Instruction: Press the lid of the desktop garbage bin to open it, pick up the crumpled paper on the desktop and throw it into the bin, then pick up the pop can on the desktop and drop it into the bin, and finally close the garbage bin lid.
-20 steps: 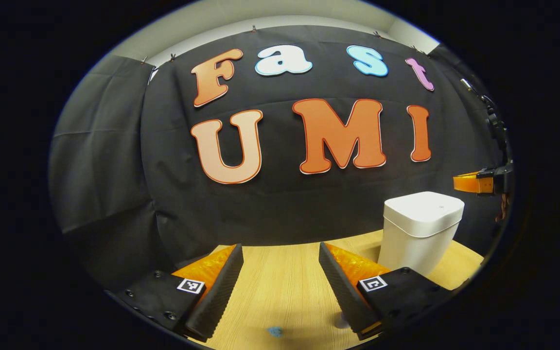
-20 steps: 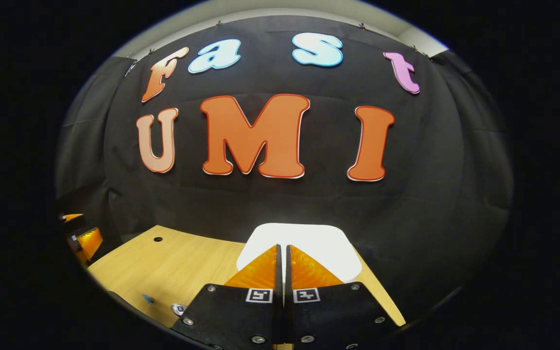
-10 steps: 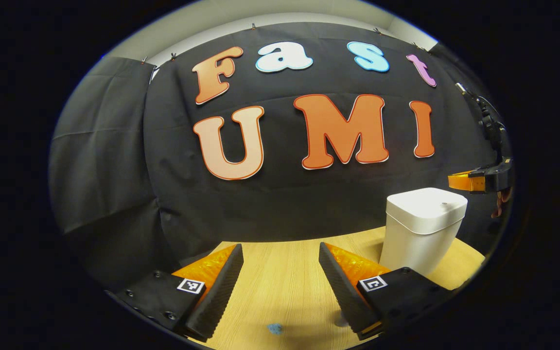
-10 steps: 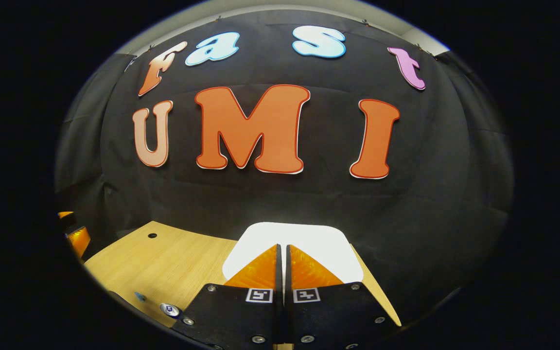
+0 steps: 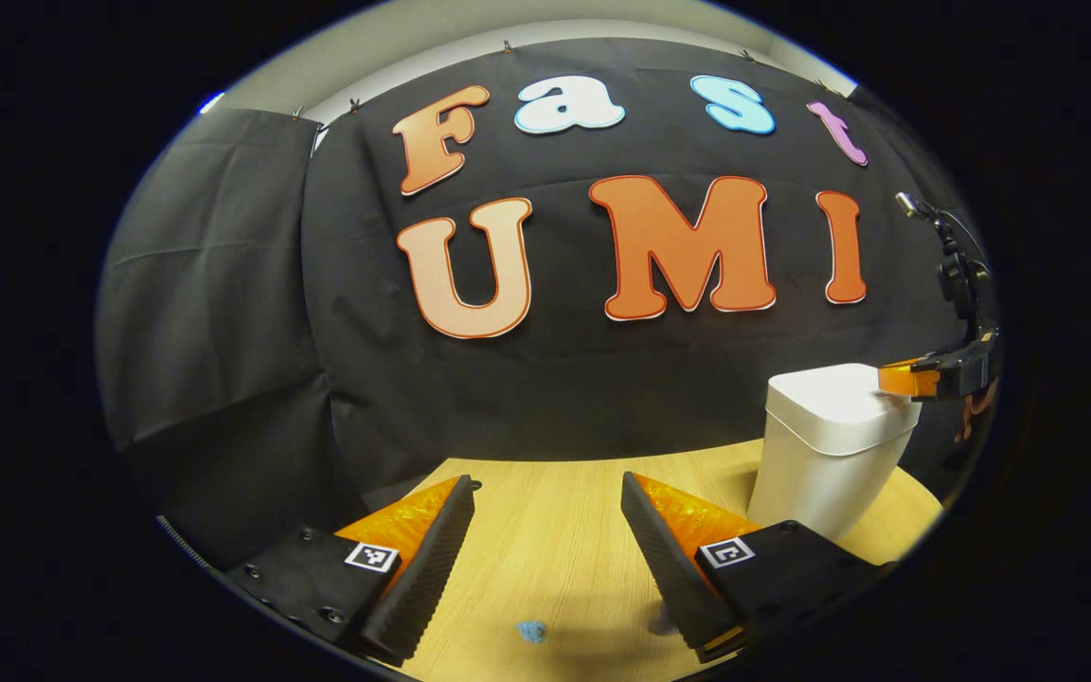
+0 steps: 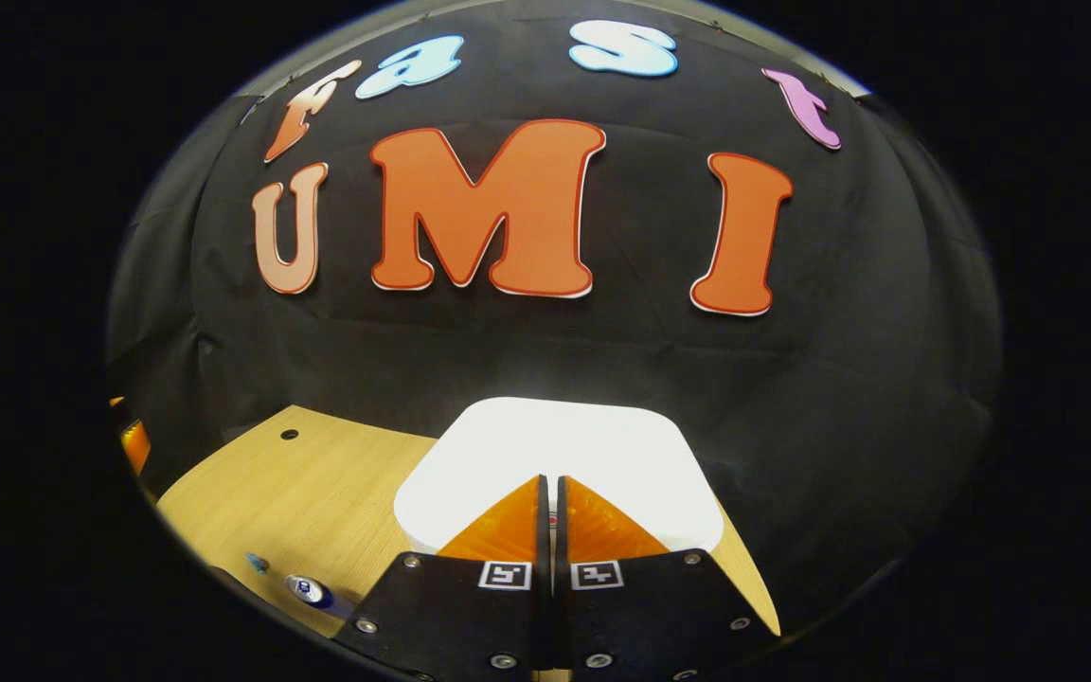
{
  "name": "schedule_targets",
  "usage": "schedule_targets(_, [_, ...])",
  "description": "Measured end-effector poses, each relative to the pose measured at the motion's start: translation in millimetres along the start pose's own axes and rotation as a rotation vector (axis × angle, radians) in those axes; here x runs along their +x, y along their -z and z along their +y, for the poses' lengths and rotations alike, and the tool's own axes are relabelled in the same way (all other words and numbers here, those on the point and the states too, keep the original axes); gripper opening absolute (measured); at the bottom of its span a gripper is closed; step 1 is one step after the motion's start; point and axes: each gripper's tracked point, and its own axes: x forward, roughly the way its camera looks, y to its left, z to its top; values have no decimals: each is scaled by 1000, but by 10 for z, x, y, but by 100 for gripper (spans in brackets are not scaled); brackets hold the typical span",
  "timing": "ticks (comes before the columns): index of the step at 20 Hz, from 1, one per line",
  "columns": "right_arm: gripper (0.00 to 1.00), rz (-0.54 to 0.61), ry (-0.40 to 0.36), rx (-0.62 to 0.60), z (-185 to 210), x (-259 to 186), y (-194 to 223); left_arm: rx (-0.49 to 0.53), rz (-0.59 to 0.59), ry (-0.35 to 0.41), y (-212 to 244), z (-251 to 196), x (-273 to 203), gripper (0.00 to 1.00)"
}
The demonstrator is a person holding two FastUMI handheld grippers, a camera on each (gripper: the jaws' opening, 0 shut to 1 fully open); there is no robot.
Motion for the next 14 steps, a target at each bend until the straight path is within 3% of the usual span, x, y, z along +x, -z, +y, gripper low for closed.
schedule_targets(4, [1, 26, -40, 18, 13, 40, 26, -13, 10, -13, 75, -107, -54, 99])
schedule_targets(10, [1, 56, -36, 28, 22, 36, 62, -14, 35, -26, 148, -131, -67, 100])
schedule_targets(14, [1, 69, -21, -41, -7, 37, 88, -17, 42, -4, 176, -149, -49, 99])
